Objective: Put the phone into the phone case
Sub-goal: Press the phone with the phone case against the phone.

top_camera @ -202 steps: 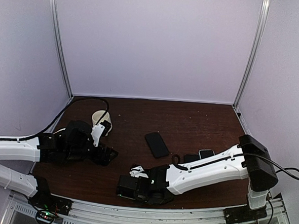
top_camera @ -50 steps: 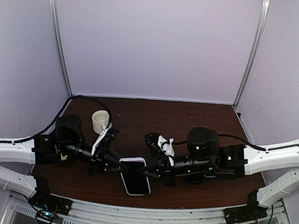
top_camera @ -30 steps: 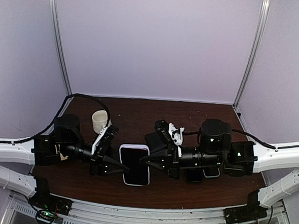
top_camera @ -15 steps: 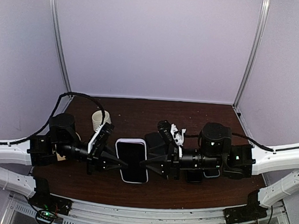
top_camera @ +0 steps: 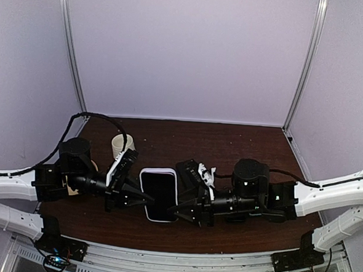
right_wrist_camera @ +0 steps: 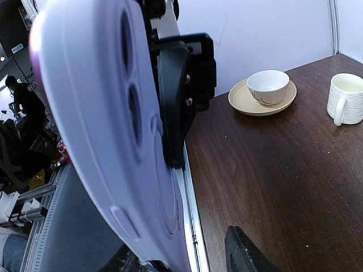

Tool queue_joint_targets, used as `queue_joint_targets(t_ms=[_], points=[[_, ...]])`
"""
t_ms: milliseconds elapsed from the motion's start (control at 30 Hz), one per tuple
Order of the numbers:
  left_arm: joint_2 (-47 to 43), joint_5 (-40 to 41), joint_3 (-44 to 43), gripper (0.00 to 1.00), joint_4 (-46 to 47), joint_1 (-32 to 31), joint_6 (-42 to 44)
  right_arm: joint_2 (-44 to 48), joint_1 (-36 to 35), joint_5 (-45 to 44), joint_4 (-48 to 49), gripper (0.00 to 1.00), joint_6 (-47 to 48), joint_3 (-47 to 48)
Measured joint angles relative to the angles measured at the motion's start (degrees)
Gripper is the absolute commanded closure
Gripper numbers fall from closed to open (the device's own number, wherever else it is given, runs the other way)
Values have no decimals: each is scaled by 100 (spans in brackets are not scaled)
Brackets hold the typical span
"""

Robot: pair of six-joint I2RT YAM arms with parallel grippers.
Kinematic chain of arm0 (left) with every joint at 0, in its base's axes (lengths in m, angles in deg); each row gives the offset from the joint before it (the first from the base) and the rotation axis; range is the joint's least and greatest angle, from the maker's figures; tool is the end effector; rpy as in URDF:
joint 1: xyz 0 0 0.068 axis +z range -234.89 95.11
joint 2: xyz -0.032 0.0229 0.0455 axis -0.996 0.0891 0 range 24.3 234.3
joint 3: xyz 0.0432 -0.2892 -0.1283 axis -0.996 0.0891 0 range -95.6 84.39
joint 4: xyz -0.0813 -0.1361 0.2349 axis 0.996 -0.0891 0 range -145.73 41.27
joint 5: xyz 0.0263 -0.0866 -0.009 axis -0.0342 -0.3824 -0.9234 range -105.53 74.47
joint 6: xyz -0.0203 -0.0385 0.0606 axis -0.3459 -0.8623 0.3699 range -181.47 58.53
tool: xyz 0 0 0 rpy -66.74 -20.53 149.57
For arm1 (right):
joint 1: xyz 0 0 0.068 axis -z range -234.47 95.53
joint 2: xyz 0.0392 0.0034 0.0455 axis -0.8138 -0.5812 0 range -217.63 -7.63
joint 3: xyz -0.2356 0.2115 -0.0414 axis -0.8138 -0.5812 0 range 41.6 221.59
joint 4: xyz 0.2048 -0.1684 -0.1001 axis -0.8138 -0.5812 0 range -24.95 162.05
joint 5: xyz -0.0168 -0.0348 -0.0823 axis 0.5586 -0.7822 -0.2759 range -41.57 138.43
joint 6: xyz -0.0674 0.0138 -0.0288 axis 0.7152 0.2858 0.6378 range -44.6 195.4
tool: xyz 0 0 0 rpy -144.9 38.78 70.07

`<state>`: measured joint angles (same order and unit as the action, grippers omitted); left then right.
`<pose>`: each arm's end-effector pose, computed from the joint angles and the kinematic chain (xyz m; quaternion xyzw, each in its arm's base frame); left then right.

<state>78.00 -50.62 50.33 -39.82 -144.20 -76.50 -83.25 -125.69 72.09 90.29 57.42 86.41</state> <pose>0.0871 -0.2173 0.3078 0.4549 0.6076 -0.5525 0.3444 0.0831 0.3224 0.3012 -0.4568 0.6253 0.5438 0.3235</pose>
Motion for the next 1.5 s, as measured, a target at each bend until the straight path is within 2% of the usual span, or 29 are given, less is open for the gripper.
queue_joint_targets(t_ms=[100, 167, 300, 367, 400, 500, 533, 567, 600, 667, 867, 967, 1133, 1333, 1467, 1500], points=[[-17, 17, 0, 100, 0, 0, 2, -74, 0, 50, 50, 57, -96, -125], [-17, 35, 0, 100, 0, 0, 2, -160, 0, 66, 46, 63, -162, -144], [-17, 114, 0, 100, -37, 0, 26, -245, -2, 105, 44, 84, -205, -144], [-17, 168, 0, 100, -44, 2, 22, -247, -11, 127, 52, 98, -186, -144], [-20, 188, 0, 100, -46, 2, -33, -245, -15, 133, 42, 100, -142, -144], [-17, 210, 0, 100, -94, 13, -236, -234, -44, 142, 42, 100, 122, -170], [-17, 212, 0, 100, -98, 7, -251, -225, -44, 144, 42, 95, 140, -177], [-17, 212, 0, 100, -92, 4, -262, -197, -44, 140, 42, 77, 157, -188], [-17, 216, 0, 100, -63, 4, -269, -164, -44, 138, 39, 66, 170, -195], [-22, 210, 0, 100, 0, -9, -212, -74, -46, 92, -22, 55, 101, -197], [-48, 162, 0, 100, -9, -11, -37, 402, 4, -120, -380, 53, 17, -133], [-48, 160, 0, 100, -11, -11, -9, 409, 9, -162, -553, 57, 68, 79], [-48, 155, 0, 100, -17, -11, 20, 402, 17, -164, -575, 80, 151, 278], [-48, 164, 0, 100, -42, -9, 11, 391, 22, -164, -564, 98, 146, 280], [-48, 201, 0, 100, -83, 0, -37, 376, 22, -201, -581, 100, 181, 280], [-48, 227, 0, 93, -111, 0, -44, 363, 24, -225, -586, 100, 166, 280]])
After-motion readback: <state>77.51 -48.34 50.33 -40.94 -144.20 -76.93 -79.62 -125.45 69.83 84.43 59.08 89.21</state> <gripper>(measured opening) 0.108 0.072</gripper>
